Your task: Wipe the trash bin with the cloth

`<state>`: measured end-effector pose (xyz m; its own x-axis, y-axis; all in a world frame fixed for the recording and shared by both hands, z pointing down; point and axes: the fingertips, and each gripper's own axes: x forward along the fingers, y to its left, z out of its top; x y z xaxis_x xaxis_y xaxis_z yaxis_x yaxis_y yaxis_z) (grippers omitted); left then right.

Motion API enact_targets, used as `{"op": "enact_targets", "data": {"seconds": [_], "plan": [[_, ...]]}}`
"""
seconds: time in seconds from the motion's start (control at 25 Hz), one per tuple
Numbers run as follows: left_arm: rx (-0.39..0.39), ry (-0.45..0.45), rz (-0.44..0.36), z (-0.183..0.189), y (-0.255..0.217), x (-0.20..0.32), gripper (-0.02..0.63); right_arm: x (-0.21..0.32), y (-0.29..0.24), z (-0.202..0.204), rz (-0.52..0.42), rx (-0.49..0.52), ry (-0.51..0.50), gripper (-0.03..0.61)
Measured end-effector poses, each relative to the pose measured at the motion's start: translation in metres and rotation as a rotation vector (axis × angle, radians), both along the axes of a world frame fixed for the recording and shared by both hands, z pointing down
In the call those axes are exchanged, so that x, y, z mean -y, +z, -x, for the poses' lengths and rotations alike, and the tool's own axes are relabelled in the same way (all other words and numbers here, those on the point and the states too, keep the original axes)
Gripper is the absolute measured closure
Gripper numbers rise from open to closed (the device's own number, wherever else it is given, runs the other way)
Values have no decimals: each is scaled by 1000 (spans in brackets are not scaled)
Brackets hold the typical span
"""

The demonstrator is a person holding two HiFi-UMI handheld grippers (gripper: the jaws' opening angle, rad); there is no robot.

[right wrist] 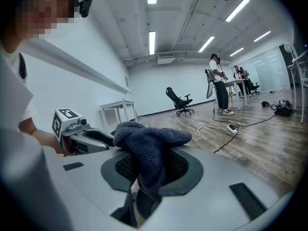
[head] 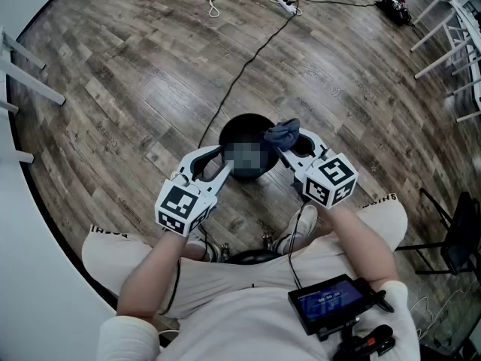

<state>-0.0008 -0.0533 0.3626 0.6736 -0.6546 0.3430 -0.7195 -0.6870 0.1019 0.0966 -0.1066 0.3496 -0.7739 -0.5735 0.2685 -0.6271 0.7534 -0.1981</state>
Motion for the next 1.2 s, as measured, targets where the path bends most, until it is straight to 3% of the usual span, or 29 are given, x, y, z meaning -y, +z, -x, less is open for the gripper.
{"op": "enact_targets", "data": {"seconds": [0.36, 0.52, 0.8, 1.08, 1.2], "plan": [[-3, 14, -15, -1, -7, 0, 476, 1, -3, 1, -10, 9, 5, 482], [62, 53, -4, -1, 10, -4, 476, 1, -5, 2, 23, 70, 10, 482], [334, 257, 25, -29, 70, -24, 476, -1, -2, -3, -1, 3, 19, 482], [722, 476, 1, -48, 160, -36, 476, -11, 22, -14, 53, -92, 7, 482], [810, 539, 17, -52, 195, -38, 476, -15, 30, -18, 80, -113, -4, 482]]}}
